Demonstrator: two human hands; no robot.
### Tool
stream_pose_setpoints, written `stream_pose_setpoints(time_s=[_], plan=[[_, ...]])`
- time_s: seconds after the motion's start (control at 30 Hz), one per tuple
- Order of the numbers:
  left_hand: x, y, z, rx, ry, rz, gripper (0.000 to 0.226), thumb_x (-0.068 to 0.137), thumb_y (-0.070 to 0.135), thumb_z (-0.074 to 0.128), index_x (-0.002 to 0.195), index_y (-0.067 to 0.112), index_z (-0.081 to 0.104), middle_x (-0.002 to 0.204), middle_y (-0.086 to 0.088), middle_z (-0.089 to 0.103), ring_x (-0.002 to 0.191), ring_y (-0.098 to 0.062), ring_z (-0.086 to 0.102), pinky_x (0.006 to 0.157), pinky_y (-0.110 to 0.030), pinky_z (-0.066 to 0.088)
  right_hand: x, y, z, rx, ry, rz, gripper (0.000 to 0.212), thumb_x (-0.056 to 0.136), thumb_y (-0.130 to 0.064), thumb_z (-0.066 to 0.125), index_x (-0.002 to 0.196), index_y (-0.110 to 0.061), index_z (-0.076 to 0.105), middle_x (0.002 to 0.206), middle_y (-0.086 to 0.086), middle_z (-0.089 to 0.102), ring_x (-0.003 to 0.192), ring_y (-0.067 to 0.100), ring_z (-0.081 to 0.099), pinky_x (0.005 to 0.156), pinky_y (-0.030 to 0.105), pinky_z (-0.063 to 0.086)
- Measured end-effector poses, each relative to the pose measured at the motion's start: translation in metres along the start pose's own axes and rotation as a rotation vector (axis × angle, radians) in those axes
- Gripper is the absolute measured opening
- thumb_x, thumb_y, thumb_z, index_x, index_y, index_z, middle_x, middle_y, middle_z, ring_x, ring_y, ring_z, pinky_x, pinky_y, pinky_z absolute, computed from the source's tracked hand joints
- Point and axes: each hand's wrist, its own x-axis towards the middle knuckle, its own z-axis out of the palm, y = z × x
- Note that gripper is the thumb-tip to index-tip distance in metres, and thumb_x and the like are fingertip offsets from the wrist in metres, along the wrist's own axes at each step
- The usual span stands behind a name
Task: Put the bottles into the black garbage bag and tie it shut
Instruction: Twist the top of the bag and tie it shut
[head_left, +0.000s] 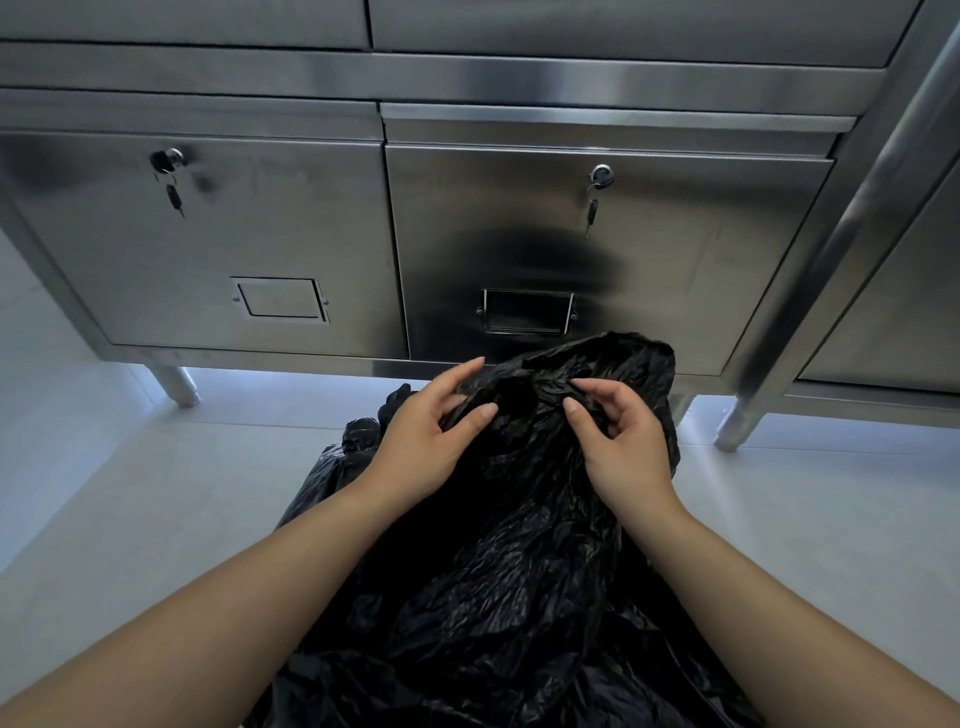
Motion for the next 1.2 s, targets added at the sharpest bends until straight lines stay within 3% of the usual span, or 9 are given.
stream_pose_setpoints(time_s=[0.07, 0.17, 0.33, 0.53, 0.67, 0.83, 0.97, 1.07, 1.2], plan=[[0.001, 0.002, 0.001, -0.011, 0.009, 0.016, 0.027, 0.087, 0.019, 0.063, 0.108, 0.036, 0.062, 0.096, 0.023, 0.071, 0.097, 0.007, 0.063, 0.081, -0.005, 0.043, -0.002, 0.002, 0.002, -0.009, -0.033, 0.005, 0.018, 0.085, -0.018, 0.067, 0.092, -0.034, 0.063, 0.098, -0.015, 0.069, 0.096, -0.006, 0.061, 0.079, 0.006, 0.044], [0.002, 0.003, 0.002, -0.032, 0.034, 0.025, 0.017, 0.085, 0.018, 0.066, 0.09, 0.035, 0.067, 0.089, 0.024, 0.071, 0.088, 0.004, 0.065, 0.075, -0.007, 0.046, -0.003, 0.005, 0.004, -0.013, -0.054, 0.011, 0.017, 0.083, -0.019, 0.069, 0.09, -0.034, 0.064, 0.096, -0.012, 0.071, 0.097, 0.001, 0.064, 0.086, 0.018, 0.048], [0.001, 0.003, 0.001, -0.105, 0.028, 0.039, 0.019, 0.084, 0.014, 0.067, 0.084, 0.032, 0.069, 0.084, 0.018, 0.072, 0.082, 0.001, 0.065, 0.071, -0.01, 0.047, -0.002, 0.005, 0.004, -0.022, -0.002, 0.014, 0.016, 0.081, -0.02, 0.071, 0.085, -0.035, 0.065, 0.093, -0.013, 0.071, 0.095, 0.0, 0.064, 0.083, 0.02, 0.047], [-0.001, 0.001, 0.002, 0.041, 0.087, 0.029, 0.022, 0.083, 0.019, 0.068, 0.085, 0.041, 0.066, 0.087, 0.028, 0.07, 0.086, 0.006, 0.064, 0.074, -0.006, 0.045, -0.008, -0.003, 0.006, 0.012, -0.081, 0.038, 0.019, 0.082, -0.021, 0.071, 0.09, -0.038, 0.067, 0.098, -0.012, 0.072, 0.1, 0.003, 0.064, 0.095, 0.035, 0.048], [-0.003, 0.003, 0.004, 0.178, 0.196, 0.058, 0.027, 0.08, 0.023, 0.07, 0.086, 0.049, 0.061, 0.09, 0.037, 0.064, 0.09, 0.012, 0.06, 0.078, -0.005, 0.042, -0.012, -0.008, 0.012, 0.045, -0.106, 0.044, 0.021, 0.079, -0.022, 0.073, 0.096, -0.033, 0.068, 0.1, -0.011, 0.072, 0.101, 0.001, 0.064, 0.095, 0.031, 0.048], [-0.004, 0.002, 0.008, 0.18, 0.218, 0.043, 0.027, 0.078, 0.021, 0.071, 0.087, 0.046, 0.064, 0.093, 0.017, 0.07, 0.085, -0.002, 0.065, 0.078, -0.019, 0.049, -0.015, -0.011, 0.018, 0.097, -0.079, 0.016, 0.023, 0.075, -0.013, 0.077, 0.09, -0.027, 0.068, 0.09, -0.012, 0.072, 0.089, -0.001, 0.067, 0.076, 0.011, 0.049], [-0.007, 0.004, 0.011, 0.121, 0.137, 0.055, 0.029, 0.081, 0.017, 0.068, 0.099, 0.041, 0.067, 0.105, 0.011, 0.068, 0.094, -0.004, 0.064, 0.085, -0.021, 0.05, -0.014, -0.011, 0.02, 0.102, -0.055, 0.024, 0.023, 0.074, -0.009, 0.077, 0.087, -0.024, 0.066, 0.089, -0.009, 0.072, 0.086, 0.0, 0.067, 0.076, 0.012, 0.049], [-0.011, 0.004, 0.011, 0.053, 0.09, 0.068, 0.028, 0.08, 0.024, 0.07, 0.103, 0.04, 0.068, 0.107, 0.015, 0.065, 0.099, 0.0, 0.062, 0.085, -0.015, 0.047, -0.014, -0.01, 0.02, 0.099, -0.042, 0.042, 0.021, 0.075, -0.009, 0.076, 0.087, -0.024, 0.066, 0.089, -0.009, 0.071, 0.086, 0.0, 0.067, 0.077, 0.014, 0.05], [-0.012, 0.004, 0.017, 0.018, 0.17, 0.038, 0.025, 0.071, 0.037, 0.075, 0.095, 0.042, 0.07, 0.101, 0.016, 0.066, 0.094, 0.003, 0.062, 0.079, -0.009, 0.045, -0.017, -0.008, 0.022, 0.096, -0.047, 0.046, 0.02, 0.075, -0.011, 0.077, 0.087, -0.024, 0.067, 0.088, -0.009, 0.072, 0.086, 0.0, 0.067, 0.076, 0.013, 0.05]])
